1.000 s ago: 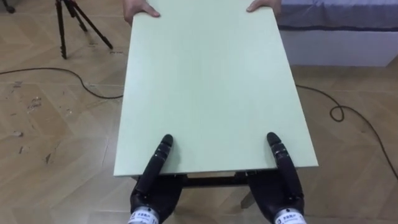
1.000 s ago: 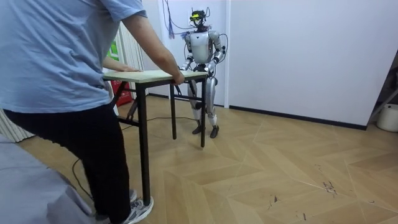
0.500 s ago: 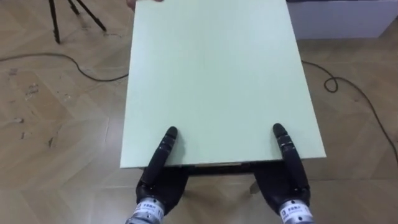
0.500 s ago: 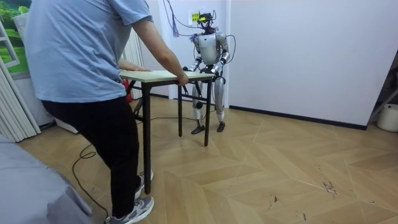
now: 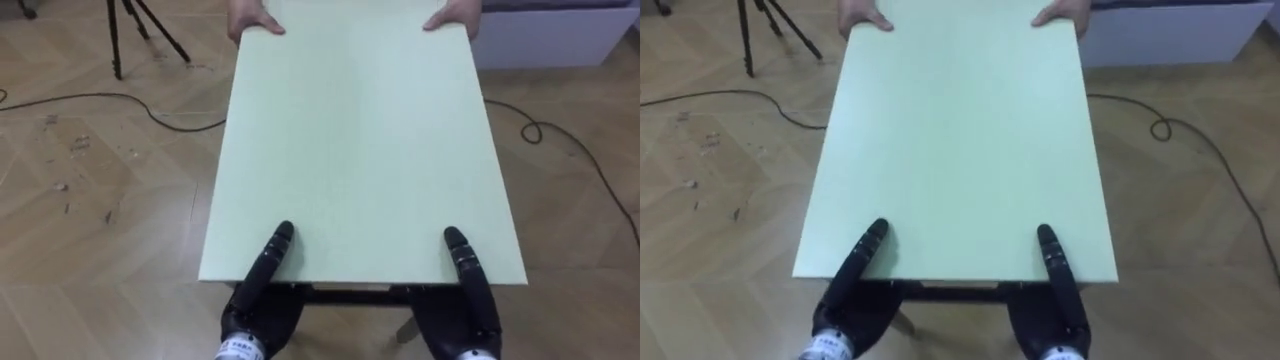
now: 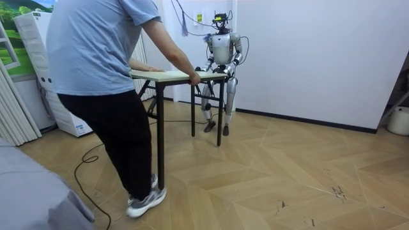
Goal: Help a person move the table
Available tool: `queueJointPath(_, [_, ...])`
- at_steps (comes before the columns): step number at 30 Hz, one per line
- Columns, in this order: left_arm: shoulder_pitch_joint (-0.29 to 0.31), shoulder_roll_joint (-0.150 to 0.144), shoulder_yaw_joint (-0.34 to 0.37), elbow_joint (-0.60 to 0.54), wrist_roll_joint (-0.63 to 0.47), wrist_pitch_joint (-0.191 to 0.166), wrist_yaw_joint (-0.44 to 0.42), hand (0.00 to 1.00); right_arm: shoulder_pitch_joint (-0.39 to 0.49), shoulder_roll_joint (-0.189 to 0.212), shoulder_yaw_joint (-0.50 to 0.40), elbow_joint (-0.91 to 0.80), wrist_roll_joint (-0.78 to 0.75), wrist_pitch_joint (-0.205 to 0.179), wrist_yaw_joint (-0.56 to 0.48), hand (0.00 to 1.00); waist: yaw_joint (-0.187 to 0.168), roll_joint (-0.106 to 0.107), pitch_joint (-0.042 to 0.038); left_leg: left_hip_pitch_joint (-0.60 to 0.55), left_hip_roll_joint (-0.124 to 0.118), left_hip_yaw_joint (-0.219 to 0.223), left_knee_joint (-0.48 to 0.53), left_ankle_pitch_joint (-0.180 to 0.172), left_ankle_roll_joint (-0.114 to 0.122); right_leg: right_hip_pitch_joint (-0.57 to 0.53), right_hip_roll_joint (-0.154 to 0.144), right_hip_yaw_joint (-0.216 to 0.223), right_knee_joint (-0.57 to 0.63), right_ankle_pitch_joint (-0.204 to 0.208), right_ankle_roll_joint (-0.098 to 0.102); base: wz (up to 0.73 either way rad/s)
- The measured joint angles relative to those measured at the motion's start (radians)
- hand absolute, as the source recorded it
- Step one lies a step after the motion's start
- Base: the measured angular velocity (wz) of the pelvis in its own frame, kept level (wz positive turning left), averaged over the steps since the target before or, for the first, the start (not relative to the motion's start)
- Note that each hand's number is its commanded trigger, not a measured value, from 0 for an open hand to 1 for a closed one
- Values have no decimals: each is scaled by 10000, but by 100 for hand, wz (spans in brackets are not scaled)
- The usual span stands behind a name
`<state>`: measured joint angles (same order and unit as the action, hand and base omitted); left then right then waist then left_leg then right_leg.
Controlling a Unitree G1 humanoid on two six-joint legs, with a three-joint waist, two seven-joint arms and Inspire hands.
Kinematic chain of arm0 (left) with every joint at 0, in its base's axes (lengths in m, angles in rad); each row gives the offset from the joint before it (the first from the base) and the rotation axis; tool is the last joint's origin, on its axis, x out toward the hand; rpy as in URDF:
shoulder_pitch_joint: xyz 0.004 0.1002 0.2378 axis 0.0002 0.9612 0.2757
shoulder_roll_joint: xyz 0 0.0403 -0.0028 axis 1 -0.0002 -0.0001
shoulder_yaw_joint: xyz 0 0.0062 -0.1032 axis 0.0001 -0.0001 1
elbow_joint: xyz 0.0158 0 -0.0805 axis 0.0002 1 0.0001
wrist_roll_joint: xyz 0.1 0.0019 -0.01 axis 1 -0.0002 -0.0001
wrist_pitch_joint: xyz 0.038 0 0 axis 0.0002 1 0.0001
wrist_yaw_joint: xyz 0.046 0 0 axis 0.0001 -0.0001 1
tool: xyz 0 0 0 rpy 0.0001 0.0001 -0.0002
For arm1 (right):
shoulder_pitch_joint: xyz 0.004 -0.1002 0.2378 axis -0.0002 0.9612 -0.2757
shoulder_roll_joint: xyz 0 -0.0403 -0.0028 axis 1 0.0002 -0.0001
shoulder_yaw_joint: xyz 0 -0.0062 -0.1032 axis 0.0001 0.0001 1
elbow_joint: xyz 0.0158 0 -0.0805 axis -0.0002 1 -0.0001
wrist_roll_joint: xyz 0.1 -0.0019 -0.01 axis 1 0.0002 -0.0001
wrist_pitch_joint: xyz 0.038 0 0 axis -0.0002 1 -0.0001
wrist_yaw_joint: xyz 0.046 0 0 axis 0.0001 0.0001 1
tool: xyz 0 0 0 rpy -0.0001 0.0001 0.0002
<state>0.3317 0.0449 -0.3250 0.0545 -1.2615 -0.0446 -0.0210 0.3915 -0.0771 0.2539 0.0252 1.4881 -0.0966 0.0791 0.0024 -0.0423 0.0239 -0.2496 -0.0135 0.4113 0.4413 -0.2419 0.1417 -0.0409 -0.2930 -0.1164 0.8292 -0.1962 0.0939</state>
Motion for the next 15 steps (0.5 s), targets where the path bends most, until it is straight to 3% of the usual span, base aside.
queueJointPath(1, [-19,33,120,-138,43,-2,0,100,-163,-26,74,-35,2,-24,0,100,50,-164,-4,-490,31,-9,200,179,-36,522,40,6,-1203,-336,171,-13])
queueJointPath(2, [-49,29,193,-234,54,-20,0,100,-341,-46,91,-33,-33,-48,-1,100,95,-203,-1,-917,147,-54,389,437,-102,775,321,5,-2330,-986,347,-16])
queueJointPath(4, [-56,33,265,-372,100,-85,0,100,-491,-12,237,-34,-61,-129,0,100,318,-219,0,-1410,420,-325,359,867,-315,791,743,63,-3359,-1338,342,-20])
queueJointPath(5, [-66,49,326,-436,151,-126,1,100,-558,28,305,-34,-61,-156,0,100,329,-274,-5,-1677,567,-601,293,1172,-450,853,1013,-3,-3944,-1470,241,-7])
queueJointPath(8, [-138,188,382,-466,144,-241,9,100,-665,165,361,30,-61,-155,-7,100,384,-421,7,-2023,932,-733,-60,1891,-648,838,1533,-74,-4788,-1706,-58,1])
queueJointPath(12, [-148,235,465,-496,145,-216,40,100,-679,161,344,41,-22,-137,-93,100,585,-431,4,-2313,1384,-909,-477,2664,-858,463,2113,-415,-4923,-1872,-405,-8])
queueJointPath(14, [-129,284,440,-491,152,-216,64,100,-696,176,326,146,0,-115,-107,100,694,-359,-14,-2375,1647,-1158,-924,3251,-969,271,2466,-937,-4972,-1793,-763,2])
queueJointPath(15, [-115,306,391,-491,150,-216,67,100,-692,177,347,161,0,-118,-107,100,754,-327,-11,-2344,1729,-1157,-1113,3426,-989,233,2566,-981,-5011,-1733,-863,-15])
